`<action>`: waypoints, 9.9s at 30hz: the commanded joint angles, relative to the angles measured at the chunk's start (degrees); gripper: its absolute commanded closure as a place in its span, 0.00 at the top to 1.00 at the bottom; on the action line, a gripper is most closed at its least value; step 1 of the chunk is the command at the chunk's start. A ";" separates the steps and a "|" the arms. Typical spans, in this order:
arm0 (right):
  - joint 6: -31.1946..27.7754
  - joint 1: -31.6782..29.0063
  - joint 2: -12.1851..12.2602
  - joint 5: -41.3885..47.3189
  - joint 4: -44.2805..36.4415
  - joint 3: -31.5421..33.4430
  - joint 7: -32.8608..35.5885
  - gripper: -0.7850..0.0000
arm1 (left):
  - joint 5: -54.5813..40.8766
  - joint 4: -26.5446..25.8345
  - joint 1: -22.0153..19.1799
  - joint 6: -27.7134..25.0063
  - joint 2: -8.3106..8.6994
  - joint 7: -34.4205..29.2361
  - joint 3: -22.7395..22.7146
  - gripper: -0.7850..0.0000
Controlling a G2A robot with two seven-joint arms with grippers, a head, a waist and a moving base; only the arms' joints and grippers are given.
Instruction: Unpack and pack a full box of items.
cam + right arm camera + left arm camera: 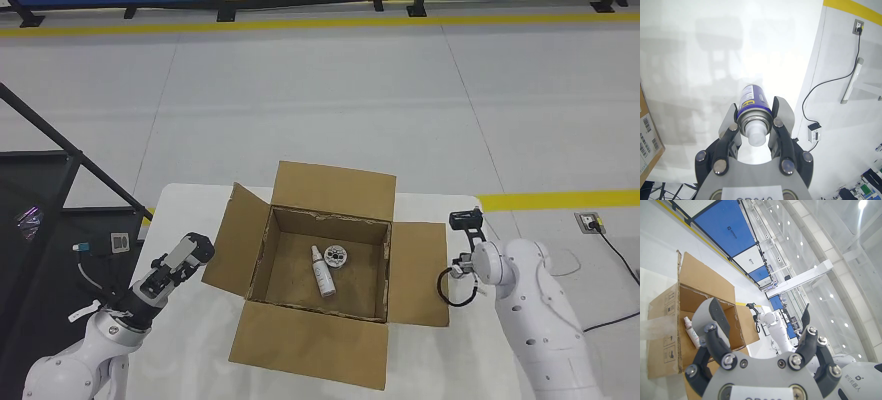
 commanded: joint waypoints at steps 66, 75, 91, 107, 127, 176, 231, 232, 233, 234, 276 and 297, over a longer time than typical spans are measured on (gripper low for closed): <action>5.70 23.61 -20.18 26.21 27.95 -43.39 -20.39 1.00 | -4.90 -0.53 2.71 -1.38 0.84 5.45 -6.45 1.00; 5.43 25.01 -22.54 27.67 33.59 -43.26 -22.25 0.36 | -4.90 -0.53 2.71 -1.38 0.84 5.45 -6.45 1.00; 3.58 24.54 -23.05 26.64 32.11 -40.84 -22.10 0.00 | -4.90 -0.53 2.71 -1.38 0.84 5.45 -6.45 1.00; -1.36 10.56 -14.64 20.46 0.13 -25.25 -11.29 0.00 | -4.90 -0.53 2.71 -1.38 0.84 5.45 -6.45 1.00; -4.86 -37.35 -6.40 21.40 -59.61 18.84 -8.29 0.00 | -4.90 -0.53 2.71 -1.38 0.84 5.45 -6.45 1.00; -11.81 -29.62 -0.69 28.93 -17.98 25.18 -10.76 1.00 | -4.90 -0.53 2.71 -1.38 0.84 5.45 -6.45 1.00; 3.43 30.47 -33.48 36.42 46.27 -53.86 -21.74 0.65 | -7.47 -0.58 10.67 -4.82 1.96 10.71 -12.18 1.00; 2.69 30.61 -33.83 36.91 47.51 -53.62 -22.13 0.62 | -7.47 -0.55 10.75 -4.87 2.00 10.66 -12.29 1.00; 2.43 30.74 -34.17 36.99 48.74 -53.54 -22.50 0.61 | -7.52 -0.51 10.82 -4.92 2.02 10.67 -12.36 1.00; 2.11 30.80 -34.51 37.21 49.71 -53.43 -22.77 0.50 | -7.57 -0.49 10.91 -4.88 2.04 10.69 -12.40 1.00; -15.44 26.65 -21.77 40.23 27.74 -34.50 -19.82 0.00 | -5.05 -1.37 8.01 -3.43 3.23 9.78 -8.48 1.00; -7.64 -13.38 -9.52 20.83 -41.64 -9.44 -4.39 0.00 | -4.44 -1.40 7.31 -2.86 3.66 10.32 -7.46 1.00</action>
